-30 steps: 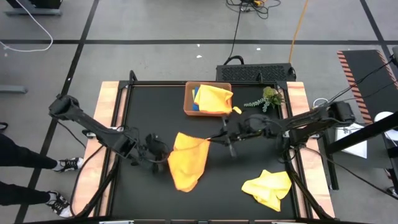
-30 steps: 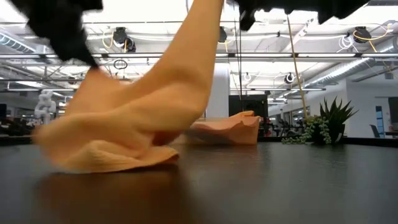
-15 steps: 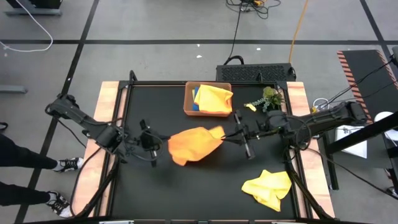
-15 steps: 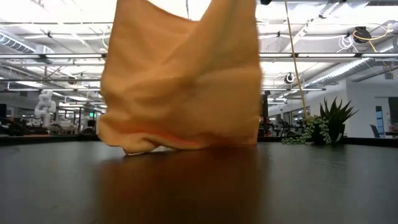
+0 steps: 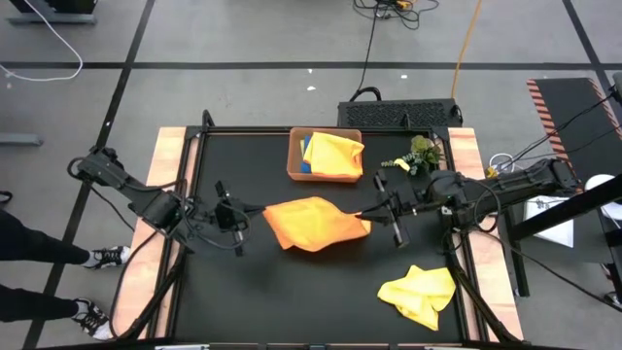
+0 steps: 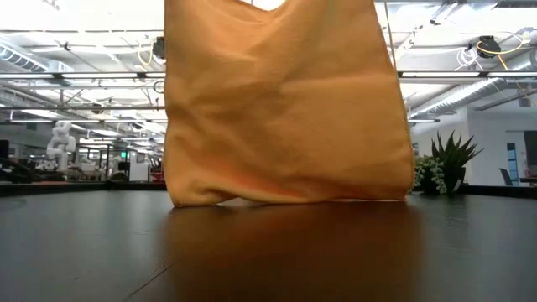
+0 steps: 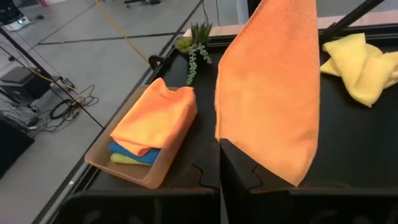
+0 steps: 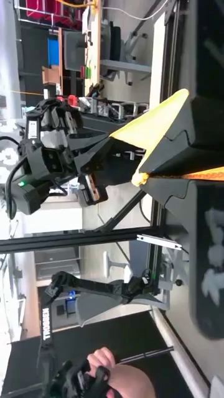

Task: Fold microfiber towels
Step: Fold the orange microfiber towel

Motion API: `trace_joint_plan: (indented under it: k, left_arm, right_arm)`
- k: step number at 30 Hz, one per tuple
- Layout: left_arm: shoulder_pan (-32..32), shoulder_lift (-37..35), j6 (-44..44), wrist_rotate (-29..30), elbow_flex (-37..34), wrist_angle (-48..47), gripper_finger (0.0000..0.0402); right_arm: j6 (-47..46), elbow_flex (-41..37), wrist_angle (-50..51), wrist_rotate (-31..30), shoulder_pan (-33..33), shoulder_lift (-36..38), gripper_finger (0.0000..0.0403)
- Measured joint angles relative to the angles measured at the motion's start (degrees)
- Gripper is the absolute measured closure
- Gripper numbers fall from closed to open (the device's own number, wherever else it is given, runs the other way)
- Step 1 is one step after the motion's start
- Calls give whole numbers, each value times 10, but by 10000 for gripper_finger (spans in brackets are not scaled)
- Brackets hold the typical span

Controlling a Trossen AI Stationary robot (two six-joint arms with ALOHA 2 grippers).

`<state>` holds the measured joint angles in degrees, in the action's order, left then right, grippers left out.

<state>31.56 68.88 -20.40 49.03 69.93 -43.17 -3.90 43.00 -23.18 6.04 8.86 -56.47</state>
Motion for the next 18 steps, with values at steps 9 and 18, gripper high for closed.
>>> trace_joint_plan:
  k: [9,18]
  left_arm:
    - [54,0,-6,-6,0,94,401]
    - [138,0,-11,-10,0,192,401]
  right_arm:
    - [-68,0,-9,0,42,-2,403]
    - [-74,0,-75,-1,139,-2,403]
